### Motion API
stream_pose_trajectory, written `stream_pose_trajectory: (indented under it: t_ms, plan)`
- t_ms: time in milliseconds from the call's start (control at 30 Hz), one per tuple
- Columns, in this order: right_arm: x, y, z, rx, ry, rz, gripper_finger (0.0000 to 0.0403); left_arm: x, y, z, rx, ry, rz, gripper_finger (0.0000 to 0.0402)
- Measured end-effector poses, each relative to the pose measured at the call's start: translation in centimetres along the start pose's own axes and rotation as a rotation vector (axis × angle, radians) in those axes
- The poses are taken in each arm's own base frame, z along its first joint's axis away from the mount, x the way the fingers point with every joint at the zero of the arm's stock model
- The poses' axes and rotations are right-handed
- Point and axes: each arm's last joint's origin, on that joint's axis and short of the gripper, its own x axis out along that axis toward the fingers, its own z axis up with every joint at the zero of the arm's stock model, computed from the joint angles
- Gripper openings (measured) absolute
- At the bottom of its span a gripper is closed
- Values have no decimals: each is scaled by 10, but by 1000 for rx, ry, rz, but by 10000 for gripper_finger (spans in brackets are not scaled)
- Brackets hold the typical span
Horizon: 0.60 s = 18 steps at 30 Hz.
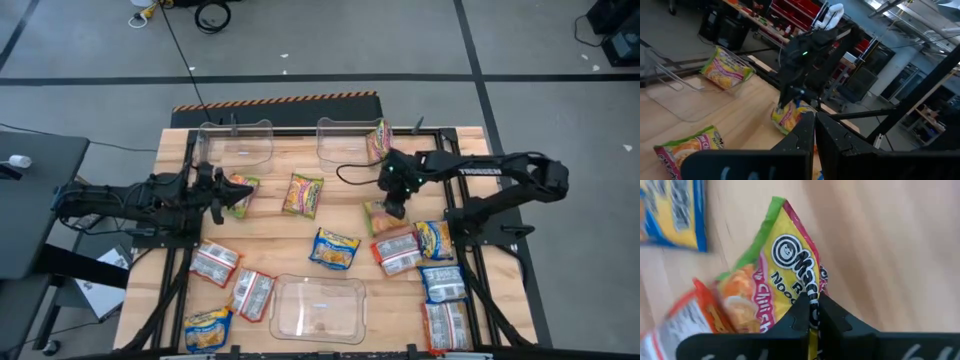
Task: Sort Maruchan noodles
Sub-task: Put the green noodle pack into the top right transparent bin
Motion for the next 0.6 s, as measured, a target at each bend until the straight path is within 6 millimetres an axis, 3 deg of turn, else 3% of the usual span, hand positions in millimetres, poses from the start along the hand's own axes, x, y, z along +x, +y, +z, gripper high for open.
stream_pose_trajectory:
  t_ms: [200,367,467,600]
  plan:
    - [-54,22,53,329,-274,-200,23,1,6,5,48,-37,76,20]
    - [-81,25,88,620,-516,-475,23,-7,3,33,74,-110,222,20]
    - [-76,20,107,717,-608,-681,23,-9,1,47,78,-143,303,20]
    - [-51,13,136,771,-670,-901,23,-6,-2,59,97,-161,354,20]
